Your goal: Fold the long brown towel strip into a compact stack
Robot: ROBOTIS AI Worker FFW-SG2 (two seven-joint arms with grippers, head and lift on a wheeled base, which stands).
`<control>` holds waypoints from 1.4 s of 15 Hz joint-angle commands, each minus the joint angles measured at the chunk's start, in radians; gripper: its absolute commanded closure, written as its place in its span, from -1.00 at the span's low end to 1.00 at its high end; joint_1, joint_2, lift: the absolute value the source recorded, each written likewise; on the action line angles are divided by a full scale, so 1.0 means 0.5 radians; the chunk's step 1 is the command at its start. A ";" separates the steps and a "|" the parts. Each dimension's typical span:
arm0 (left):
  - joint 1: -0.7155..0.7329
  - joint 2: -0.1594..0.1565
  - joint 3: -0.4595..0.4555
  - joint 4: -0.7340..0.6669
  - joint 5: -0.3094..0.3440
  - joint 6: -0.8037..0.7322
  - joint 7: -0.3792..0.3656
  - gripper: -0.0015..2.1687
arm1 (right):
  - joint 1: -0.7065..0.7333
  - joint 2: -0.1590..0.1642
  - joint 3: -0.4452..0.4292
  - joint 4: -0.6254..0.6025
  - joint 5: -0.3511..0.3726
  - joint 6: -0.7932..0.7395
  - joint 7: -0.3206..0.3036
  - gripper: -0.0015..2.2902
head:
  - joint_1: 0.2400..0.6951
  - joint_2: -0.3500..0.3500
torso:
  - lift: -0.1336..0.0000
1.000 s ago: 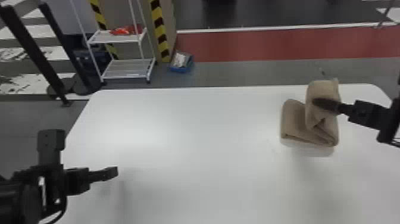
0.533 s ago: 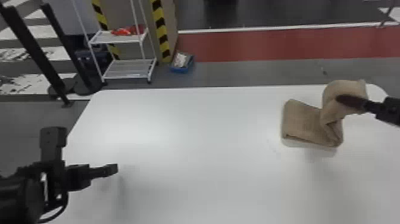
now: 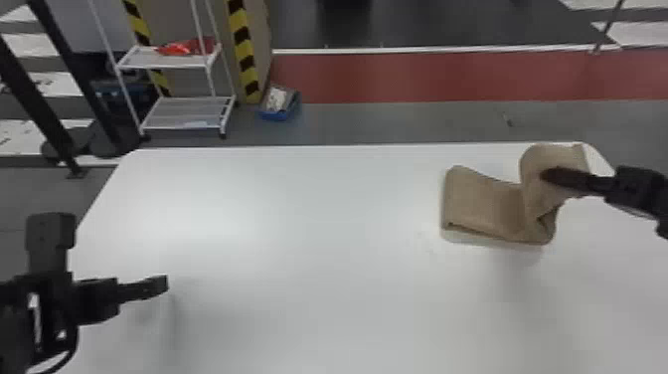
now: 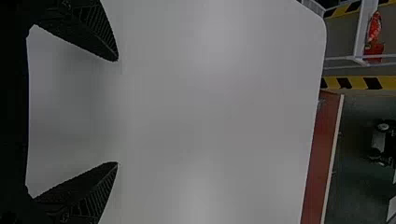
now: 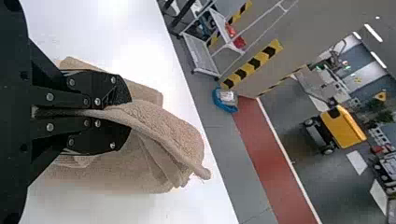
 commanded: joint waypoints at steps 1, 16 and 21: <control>0.006 -0.003 0.000 -0.004 -0.001 0.000 -0.002 -0.92 | -0.024 0.043 0.164 0.047 0.100 0.004 -0.011 0.22 | 1.00 0.21 | -0.84; 0.019 0.030 0.009 0.035 0.017 -0.037 -0.005 -0.92 | -0.024 0.196 0.234 0.154 0.140 -0.370 -0.220 -0.23 | 1.00 0.47 | -0.84; 0.012 0.036 0.006 0.063 0.017 -0.074 -0.002 -0.92 | -0.100 0.212 0.467 0.476 0.410 -0.726 -0.471 0.84 | 1.00 0.38 | -0.84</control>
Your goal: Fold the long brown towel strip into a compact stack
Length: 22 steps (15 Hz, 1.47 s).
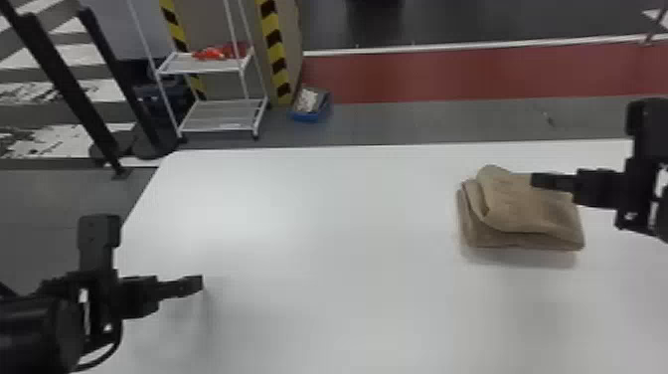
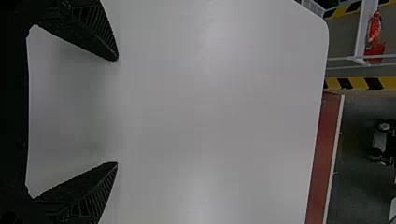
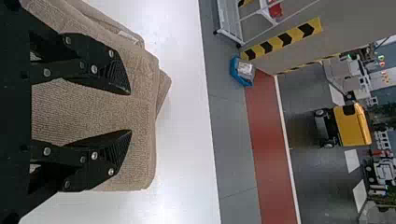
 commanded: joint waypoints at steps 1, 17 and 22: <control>-0.002 0.004 0.003 0.004 0.000 -0.004 -0.003 -0.92 | -0.066 0.036 0.111 0.196 0.104 -0.193 -0.044 0.84 | 1.00 0.38 | -0.84; 0.007 0.001 0.061 -0.097 0.006 0.058 -0.025 -0.92 | 0.271 0.077 0.857 -0.178 0.058 -0.021 0.315 0.84 | 1.00 0.94 | -0.84; -0.005 0.004 0.077 -0.109 0.012 0.058 -0.031 -0.92 | 0.400 0.077 1.044 -0.460 0.058 0.200 0.481 0.84 | 1.00 1.00 | -0.84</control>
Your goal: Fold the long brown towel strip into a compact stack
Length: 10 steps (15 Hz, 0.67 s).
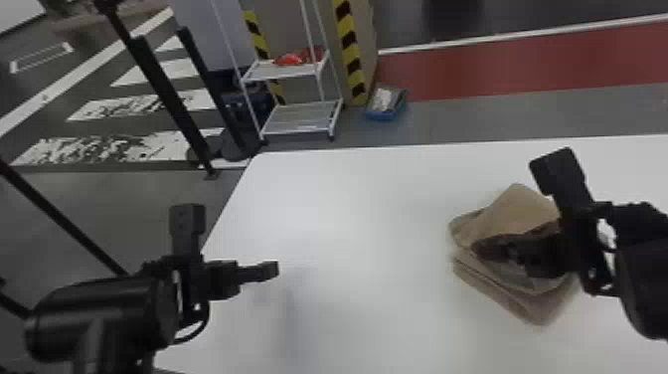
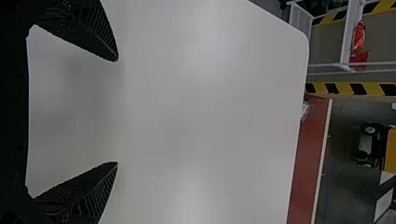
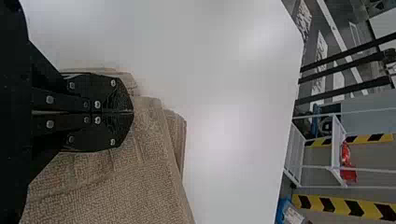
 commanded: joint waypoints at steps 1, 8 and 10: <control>-0.020 0.000 -0.002 0.001 0.003 -0.002 0.000 -0.93 | 0.041 0.008 0.041 -0.109 0.004 0.109 0.074 0.84 | 1.00 1.00 | -0.84; -0.087 -0.003 -0.042 0.035 -0.013 -0.002 0.003 -0.93 | 0.142 0.008 -0.121 -0.428 -0.112 0.287 0.151 0.84 | 1.00 1.00 | -0.84; -0.090 -0.003 -0.042 0.035 -0.016 -0.002 0.003 -0.93 | 0.127 0.008 -0.278 -0.452 -0.091 0.306 0.148 0.84 | 1.00 1.00 | -0.84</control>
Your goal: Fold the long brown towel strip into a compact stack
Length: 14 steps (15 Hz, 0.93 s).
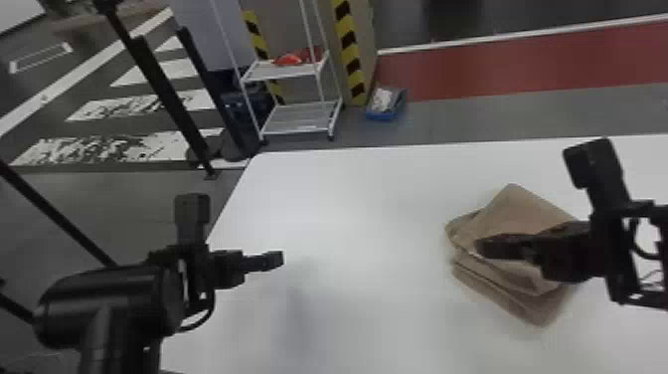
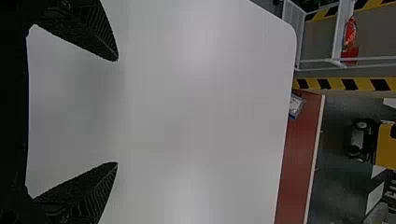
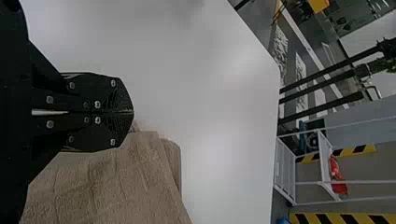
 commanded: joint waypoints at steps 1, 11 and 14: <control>-0.003 0.003 -0.001 0.004 0.005 0.000 0.000 -0.93 | -0.008 0.008 -0.186 -0.017 0.024 0.043 -0.001 0.84 | 1.00 1.00 | -0.84; -0.031 0.003 -0.032 0.028 0.008 0.000 -0.003 -0.93 | 0.001 -0.184 -0.496 0.171 0.156 0.141 -0.077 0.84 | 1.00 0.66 | -0.84; 0.003 0.003 -0.013 0.007 0.014 0.000 -0.003 -0.93 | -0.159 -0.083 -0.388 0.419 0.202 -0.037 -0.179 0.84 | 1.00 0.65 | -0.84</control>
